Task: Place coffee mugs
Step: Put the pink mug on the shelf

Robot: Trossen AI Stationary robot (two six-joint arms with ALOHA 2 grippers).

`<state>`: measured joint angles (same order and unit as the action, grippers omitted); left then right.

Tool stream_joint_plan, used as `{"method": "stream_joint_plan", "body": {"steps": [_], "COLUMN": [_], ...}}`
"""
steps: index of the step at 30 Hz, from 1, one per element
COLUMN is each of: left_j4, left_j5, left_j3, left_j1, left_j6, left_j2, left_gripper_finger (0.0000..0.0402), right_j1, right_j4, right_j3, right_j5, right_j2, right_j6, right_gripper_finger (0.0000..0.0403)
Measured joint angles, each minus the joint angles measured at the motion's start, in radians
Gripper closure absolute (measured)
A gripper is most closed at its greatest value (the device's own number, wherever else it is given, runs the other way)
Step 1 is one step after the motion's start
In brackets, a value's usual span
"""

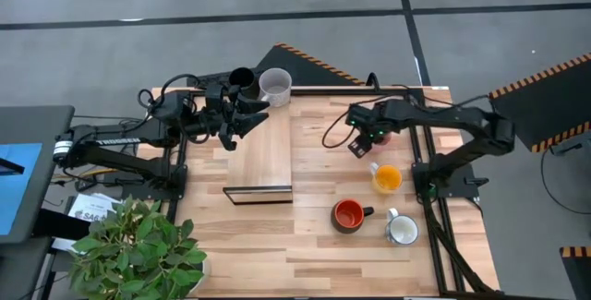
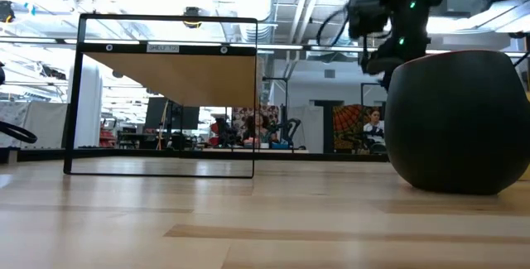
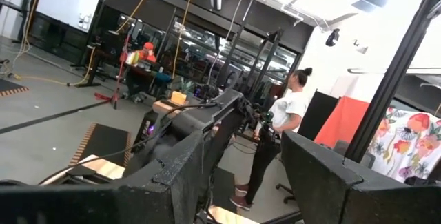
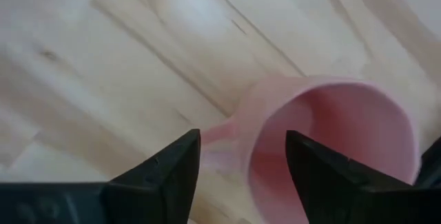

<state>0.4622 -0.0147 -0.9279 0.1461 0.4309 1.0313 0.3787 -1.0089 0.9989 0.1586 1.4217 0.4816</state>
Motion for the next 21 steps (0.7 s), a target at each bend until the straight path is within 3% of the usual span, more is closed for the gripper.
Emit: {"method": "stream_joint_plan", "body": {"steps": [8, 11, 15, 21], "left_j4": [0.000, 0.000, 0.000, 0.000], "left_j5": [0.000, 0.000, 0.000, 0.000], "left_j3": [0.000, 0.000, 0.000, 0.000], "left_j1": [0.000, 0.000, 0.000, 0.000], "left_j6": [0.000, 0.000, 0.000, 0.000], "left_j2": [0.000, 0.000, 0.000, 0.000], "left_gripper_finger": [0.0221, 0.0221, 0.0221, 0.0221], "right_j1": [0.021, 0.005, -0.051, -0.169], "right_j4": [0.033, 0.045, 0.034, 0.050], "right_j3": [0.000, 0.005, 0.051, 0.241], "right_j5": [0.001, 0.001, -0.010, -0.055], "right_j2": [0.124, 0.127, 0.075, 0.001], "right_j6": [0.041, 0.035, 0.011, -0.014], "right_gripper_finger": [0.0198, 0.0252, 0.0362, 0.0364]}}
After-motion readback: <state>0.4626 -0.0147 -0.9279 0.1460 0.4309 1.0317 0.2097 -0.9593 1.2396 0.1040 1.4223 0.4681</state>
